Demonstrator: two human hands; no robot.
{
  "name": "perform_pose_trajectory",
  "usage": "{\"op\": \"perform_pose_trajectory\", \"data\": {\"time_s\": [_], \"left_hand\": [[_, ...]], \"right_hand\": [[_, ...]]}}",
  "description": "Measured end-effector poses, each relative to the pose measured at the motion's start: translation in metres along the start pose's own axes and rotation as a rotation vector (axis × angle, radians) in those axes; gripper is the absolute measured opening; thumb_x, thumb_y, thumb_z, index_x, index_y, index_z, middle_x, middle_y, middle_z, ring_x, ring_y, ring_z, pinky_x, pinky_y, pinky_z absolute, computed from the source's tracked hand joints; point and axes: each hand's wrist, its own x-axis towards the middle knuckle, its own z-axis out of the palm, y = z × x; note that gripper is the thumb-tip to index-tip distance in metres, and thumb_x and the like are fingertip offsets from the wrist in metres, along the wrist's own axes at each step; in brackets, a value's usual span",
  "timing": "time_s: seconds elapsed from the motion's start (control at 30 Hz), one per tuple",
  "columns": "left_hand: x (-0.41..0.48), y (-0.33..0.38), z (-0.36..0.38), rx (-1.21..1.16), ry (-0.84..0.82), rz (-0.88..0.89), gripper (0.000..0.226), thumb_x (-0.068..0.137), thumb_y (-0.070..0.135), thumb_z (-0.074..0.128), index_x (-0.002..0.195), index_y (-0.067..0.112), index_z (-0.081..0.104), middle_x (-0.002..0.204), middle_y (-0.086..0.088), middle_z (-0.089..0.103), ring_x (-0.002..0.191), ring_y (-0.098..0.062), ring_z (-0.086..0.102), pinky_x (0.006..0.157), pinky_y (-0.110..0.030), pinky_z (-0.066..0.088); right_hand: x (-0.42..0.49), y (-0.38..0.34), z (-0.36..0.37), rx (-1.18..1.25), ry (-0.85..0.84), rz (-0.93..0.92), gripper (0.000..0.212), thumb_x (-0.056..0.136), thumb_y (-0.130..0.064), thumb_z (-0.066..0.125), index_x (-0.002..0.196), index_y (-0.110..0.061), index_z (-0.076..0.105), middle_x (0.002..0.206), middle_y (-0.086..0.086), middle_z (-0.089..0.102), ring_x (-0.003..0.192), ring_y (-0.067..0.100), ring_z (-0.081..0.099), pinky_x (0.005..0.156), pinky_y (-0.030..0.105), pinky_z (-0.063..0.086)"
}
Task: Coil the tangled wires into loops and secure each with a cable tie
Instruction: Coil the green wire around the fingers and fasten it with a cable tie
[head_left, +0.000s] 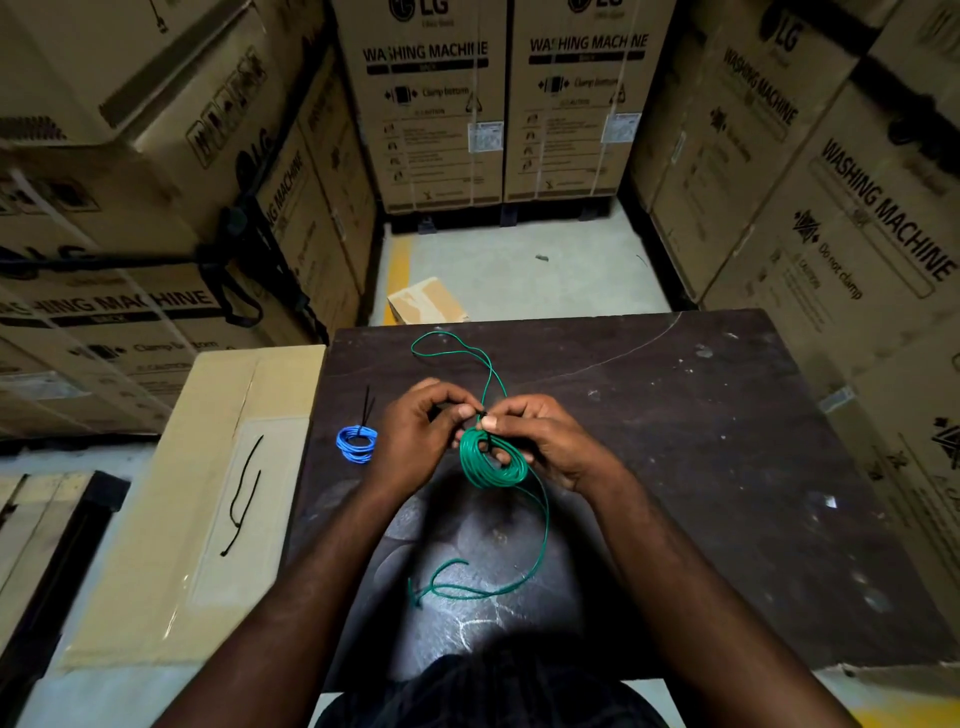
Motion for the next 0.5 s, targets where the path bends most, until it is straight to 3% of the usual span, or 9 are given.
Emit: {"op": "perform_pose_trajectory", "data": {"time_s": [0.13, 0.5], "left_hand": [[-0.004, 0.0012, 0.0009, 0.119, 0.054, 0.13, 0.021, 0.078, -0.001, 0.068, 0.084, 0.019, 0.073, 0.08, 0.006, 0.07, 0.072, -0.01, 0.065, 0.066, -0.029, 0.052], [-0.0064, 0.0058, -0.0022, 0.093, 0.058, 0.158, 0.021, 0.077, -0.008, 0.063, 0.077, 0.013, 0.067, 0.076, 0.004, 0.067, 0.072, -0.015, 0.063, 0.065, -0.034, 0.052]], "right_hand": [[0.0018, 0.001, -0.0006, 0.051, 0.001, 0.002, 0.02, 0.072, -0.029, 0.076, 0.081, -0.012, 0.071, 0.066, 0.014, 0.06, 0.048, 0.017, 0.042, 0.045, 0.024, 0.029], [-0.0037, -0.0035, 0.002, 0.021, -0.035, -0.01, 0.009, 0.079, -0.014, 0.064, 0.072, -0.013, 0.07, 0.054, 0.003, 0.058, 0.034, 0.003, 0.038, 0.035, 0.015, 0.023]]}}
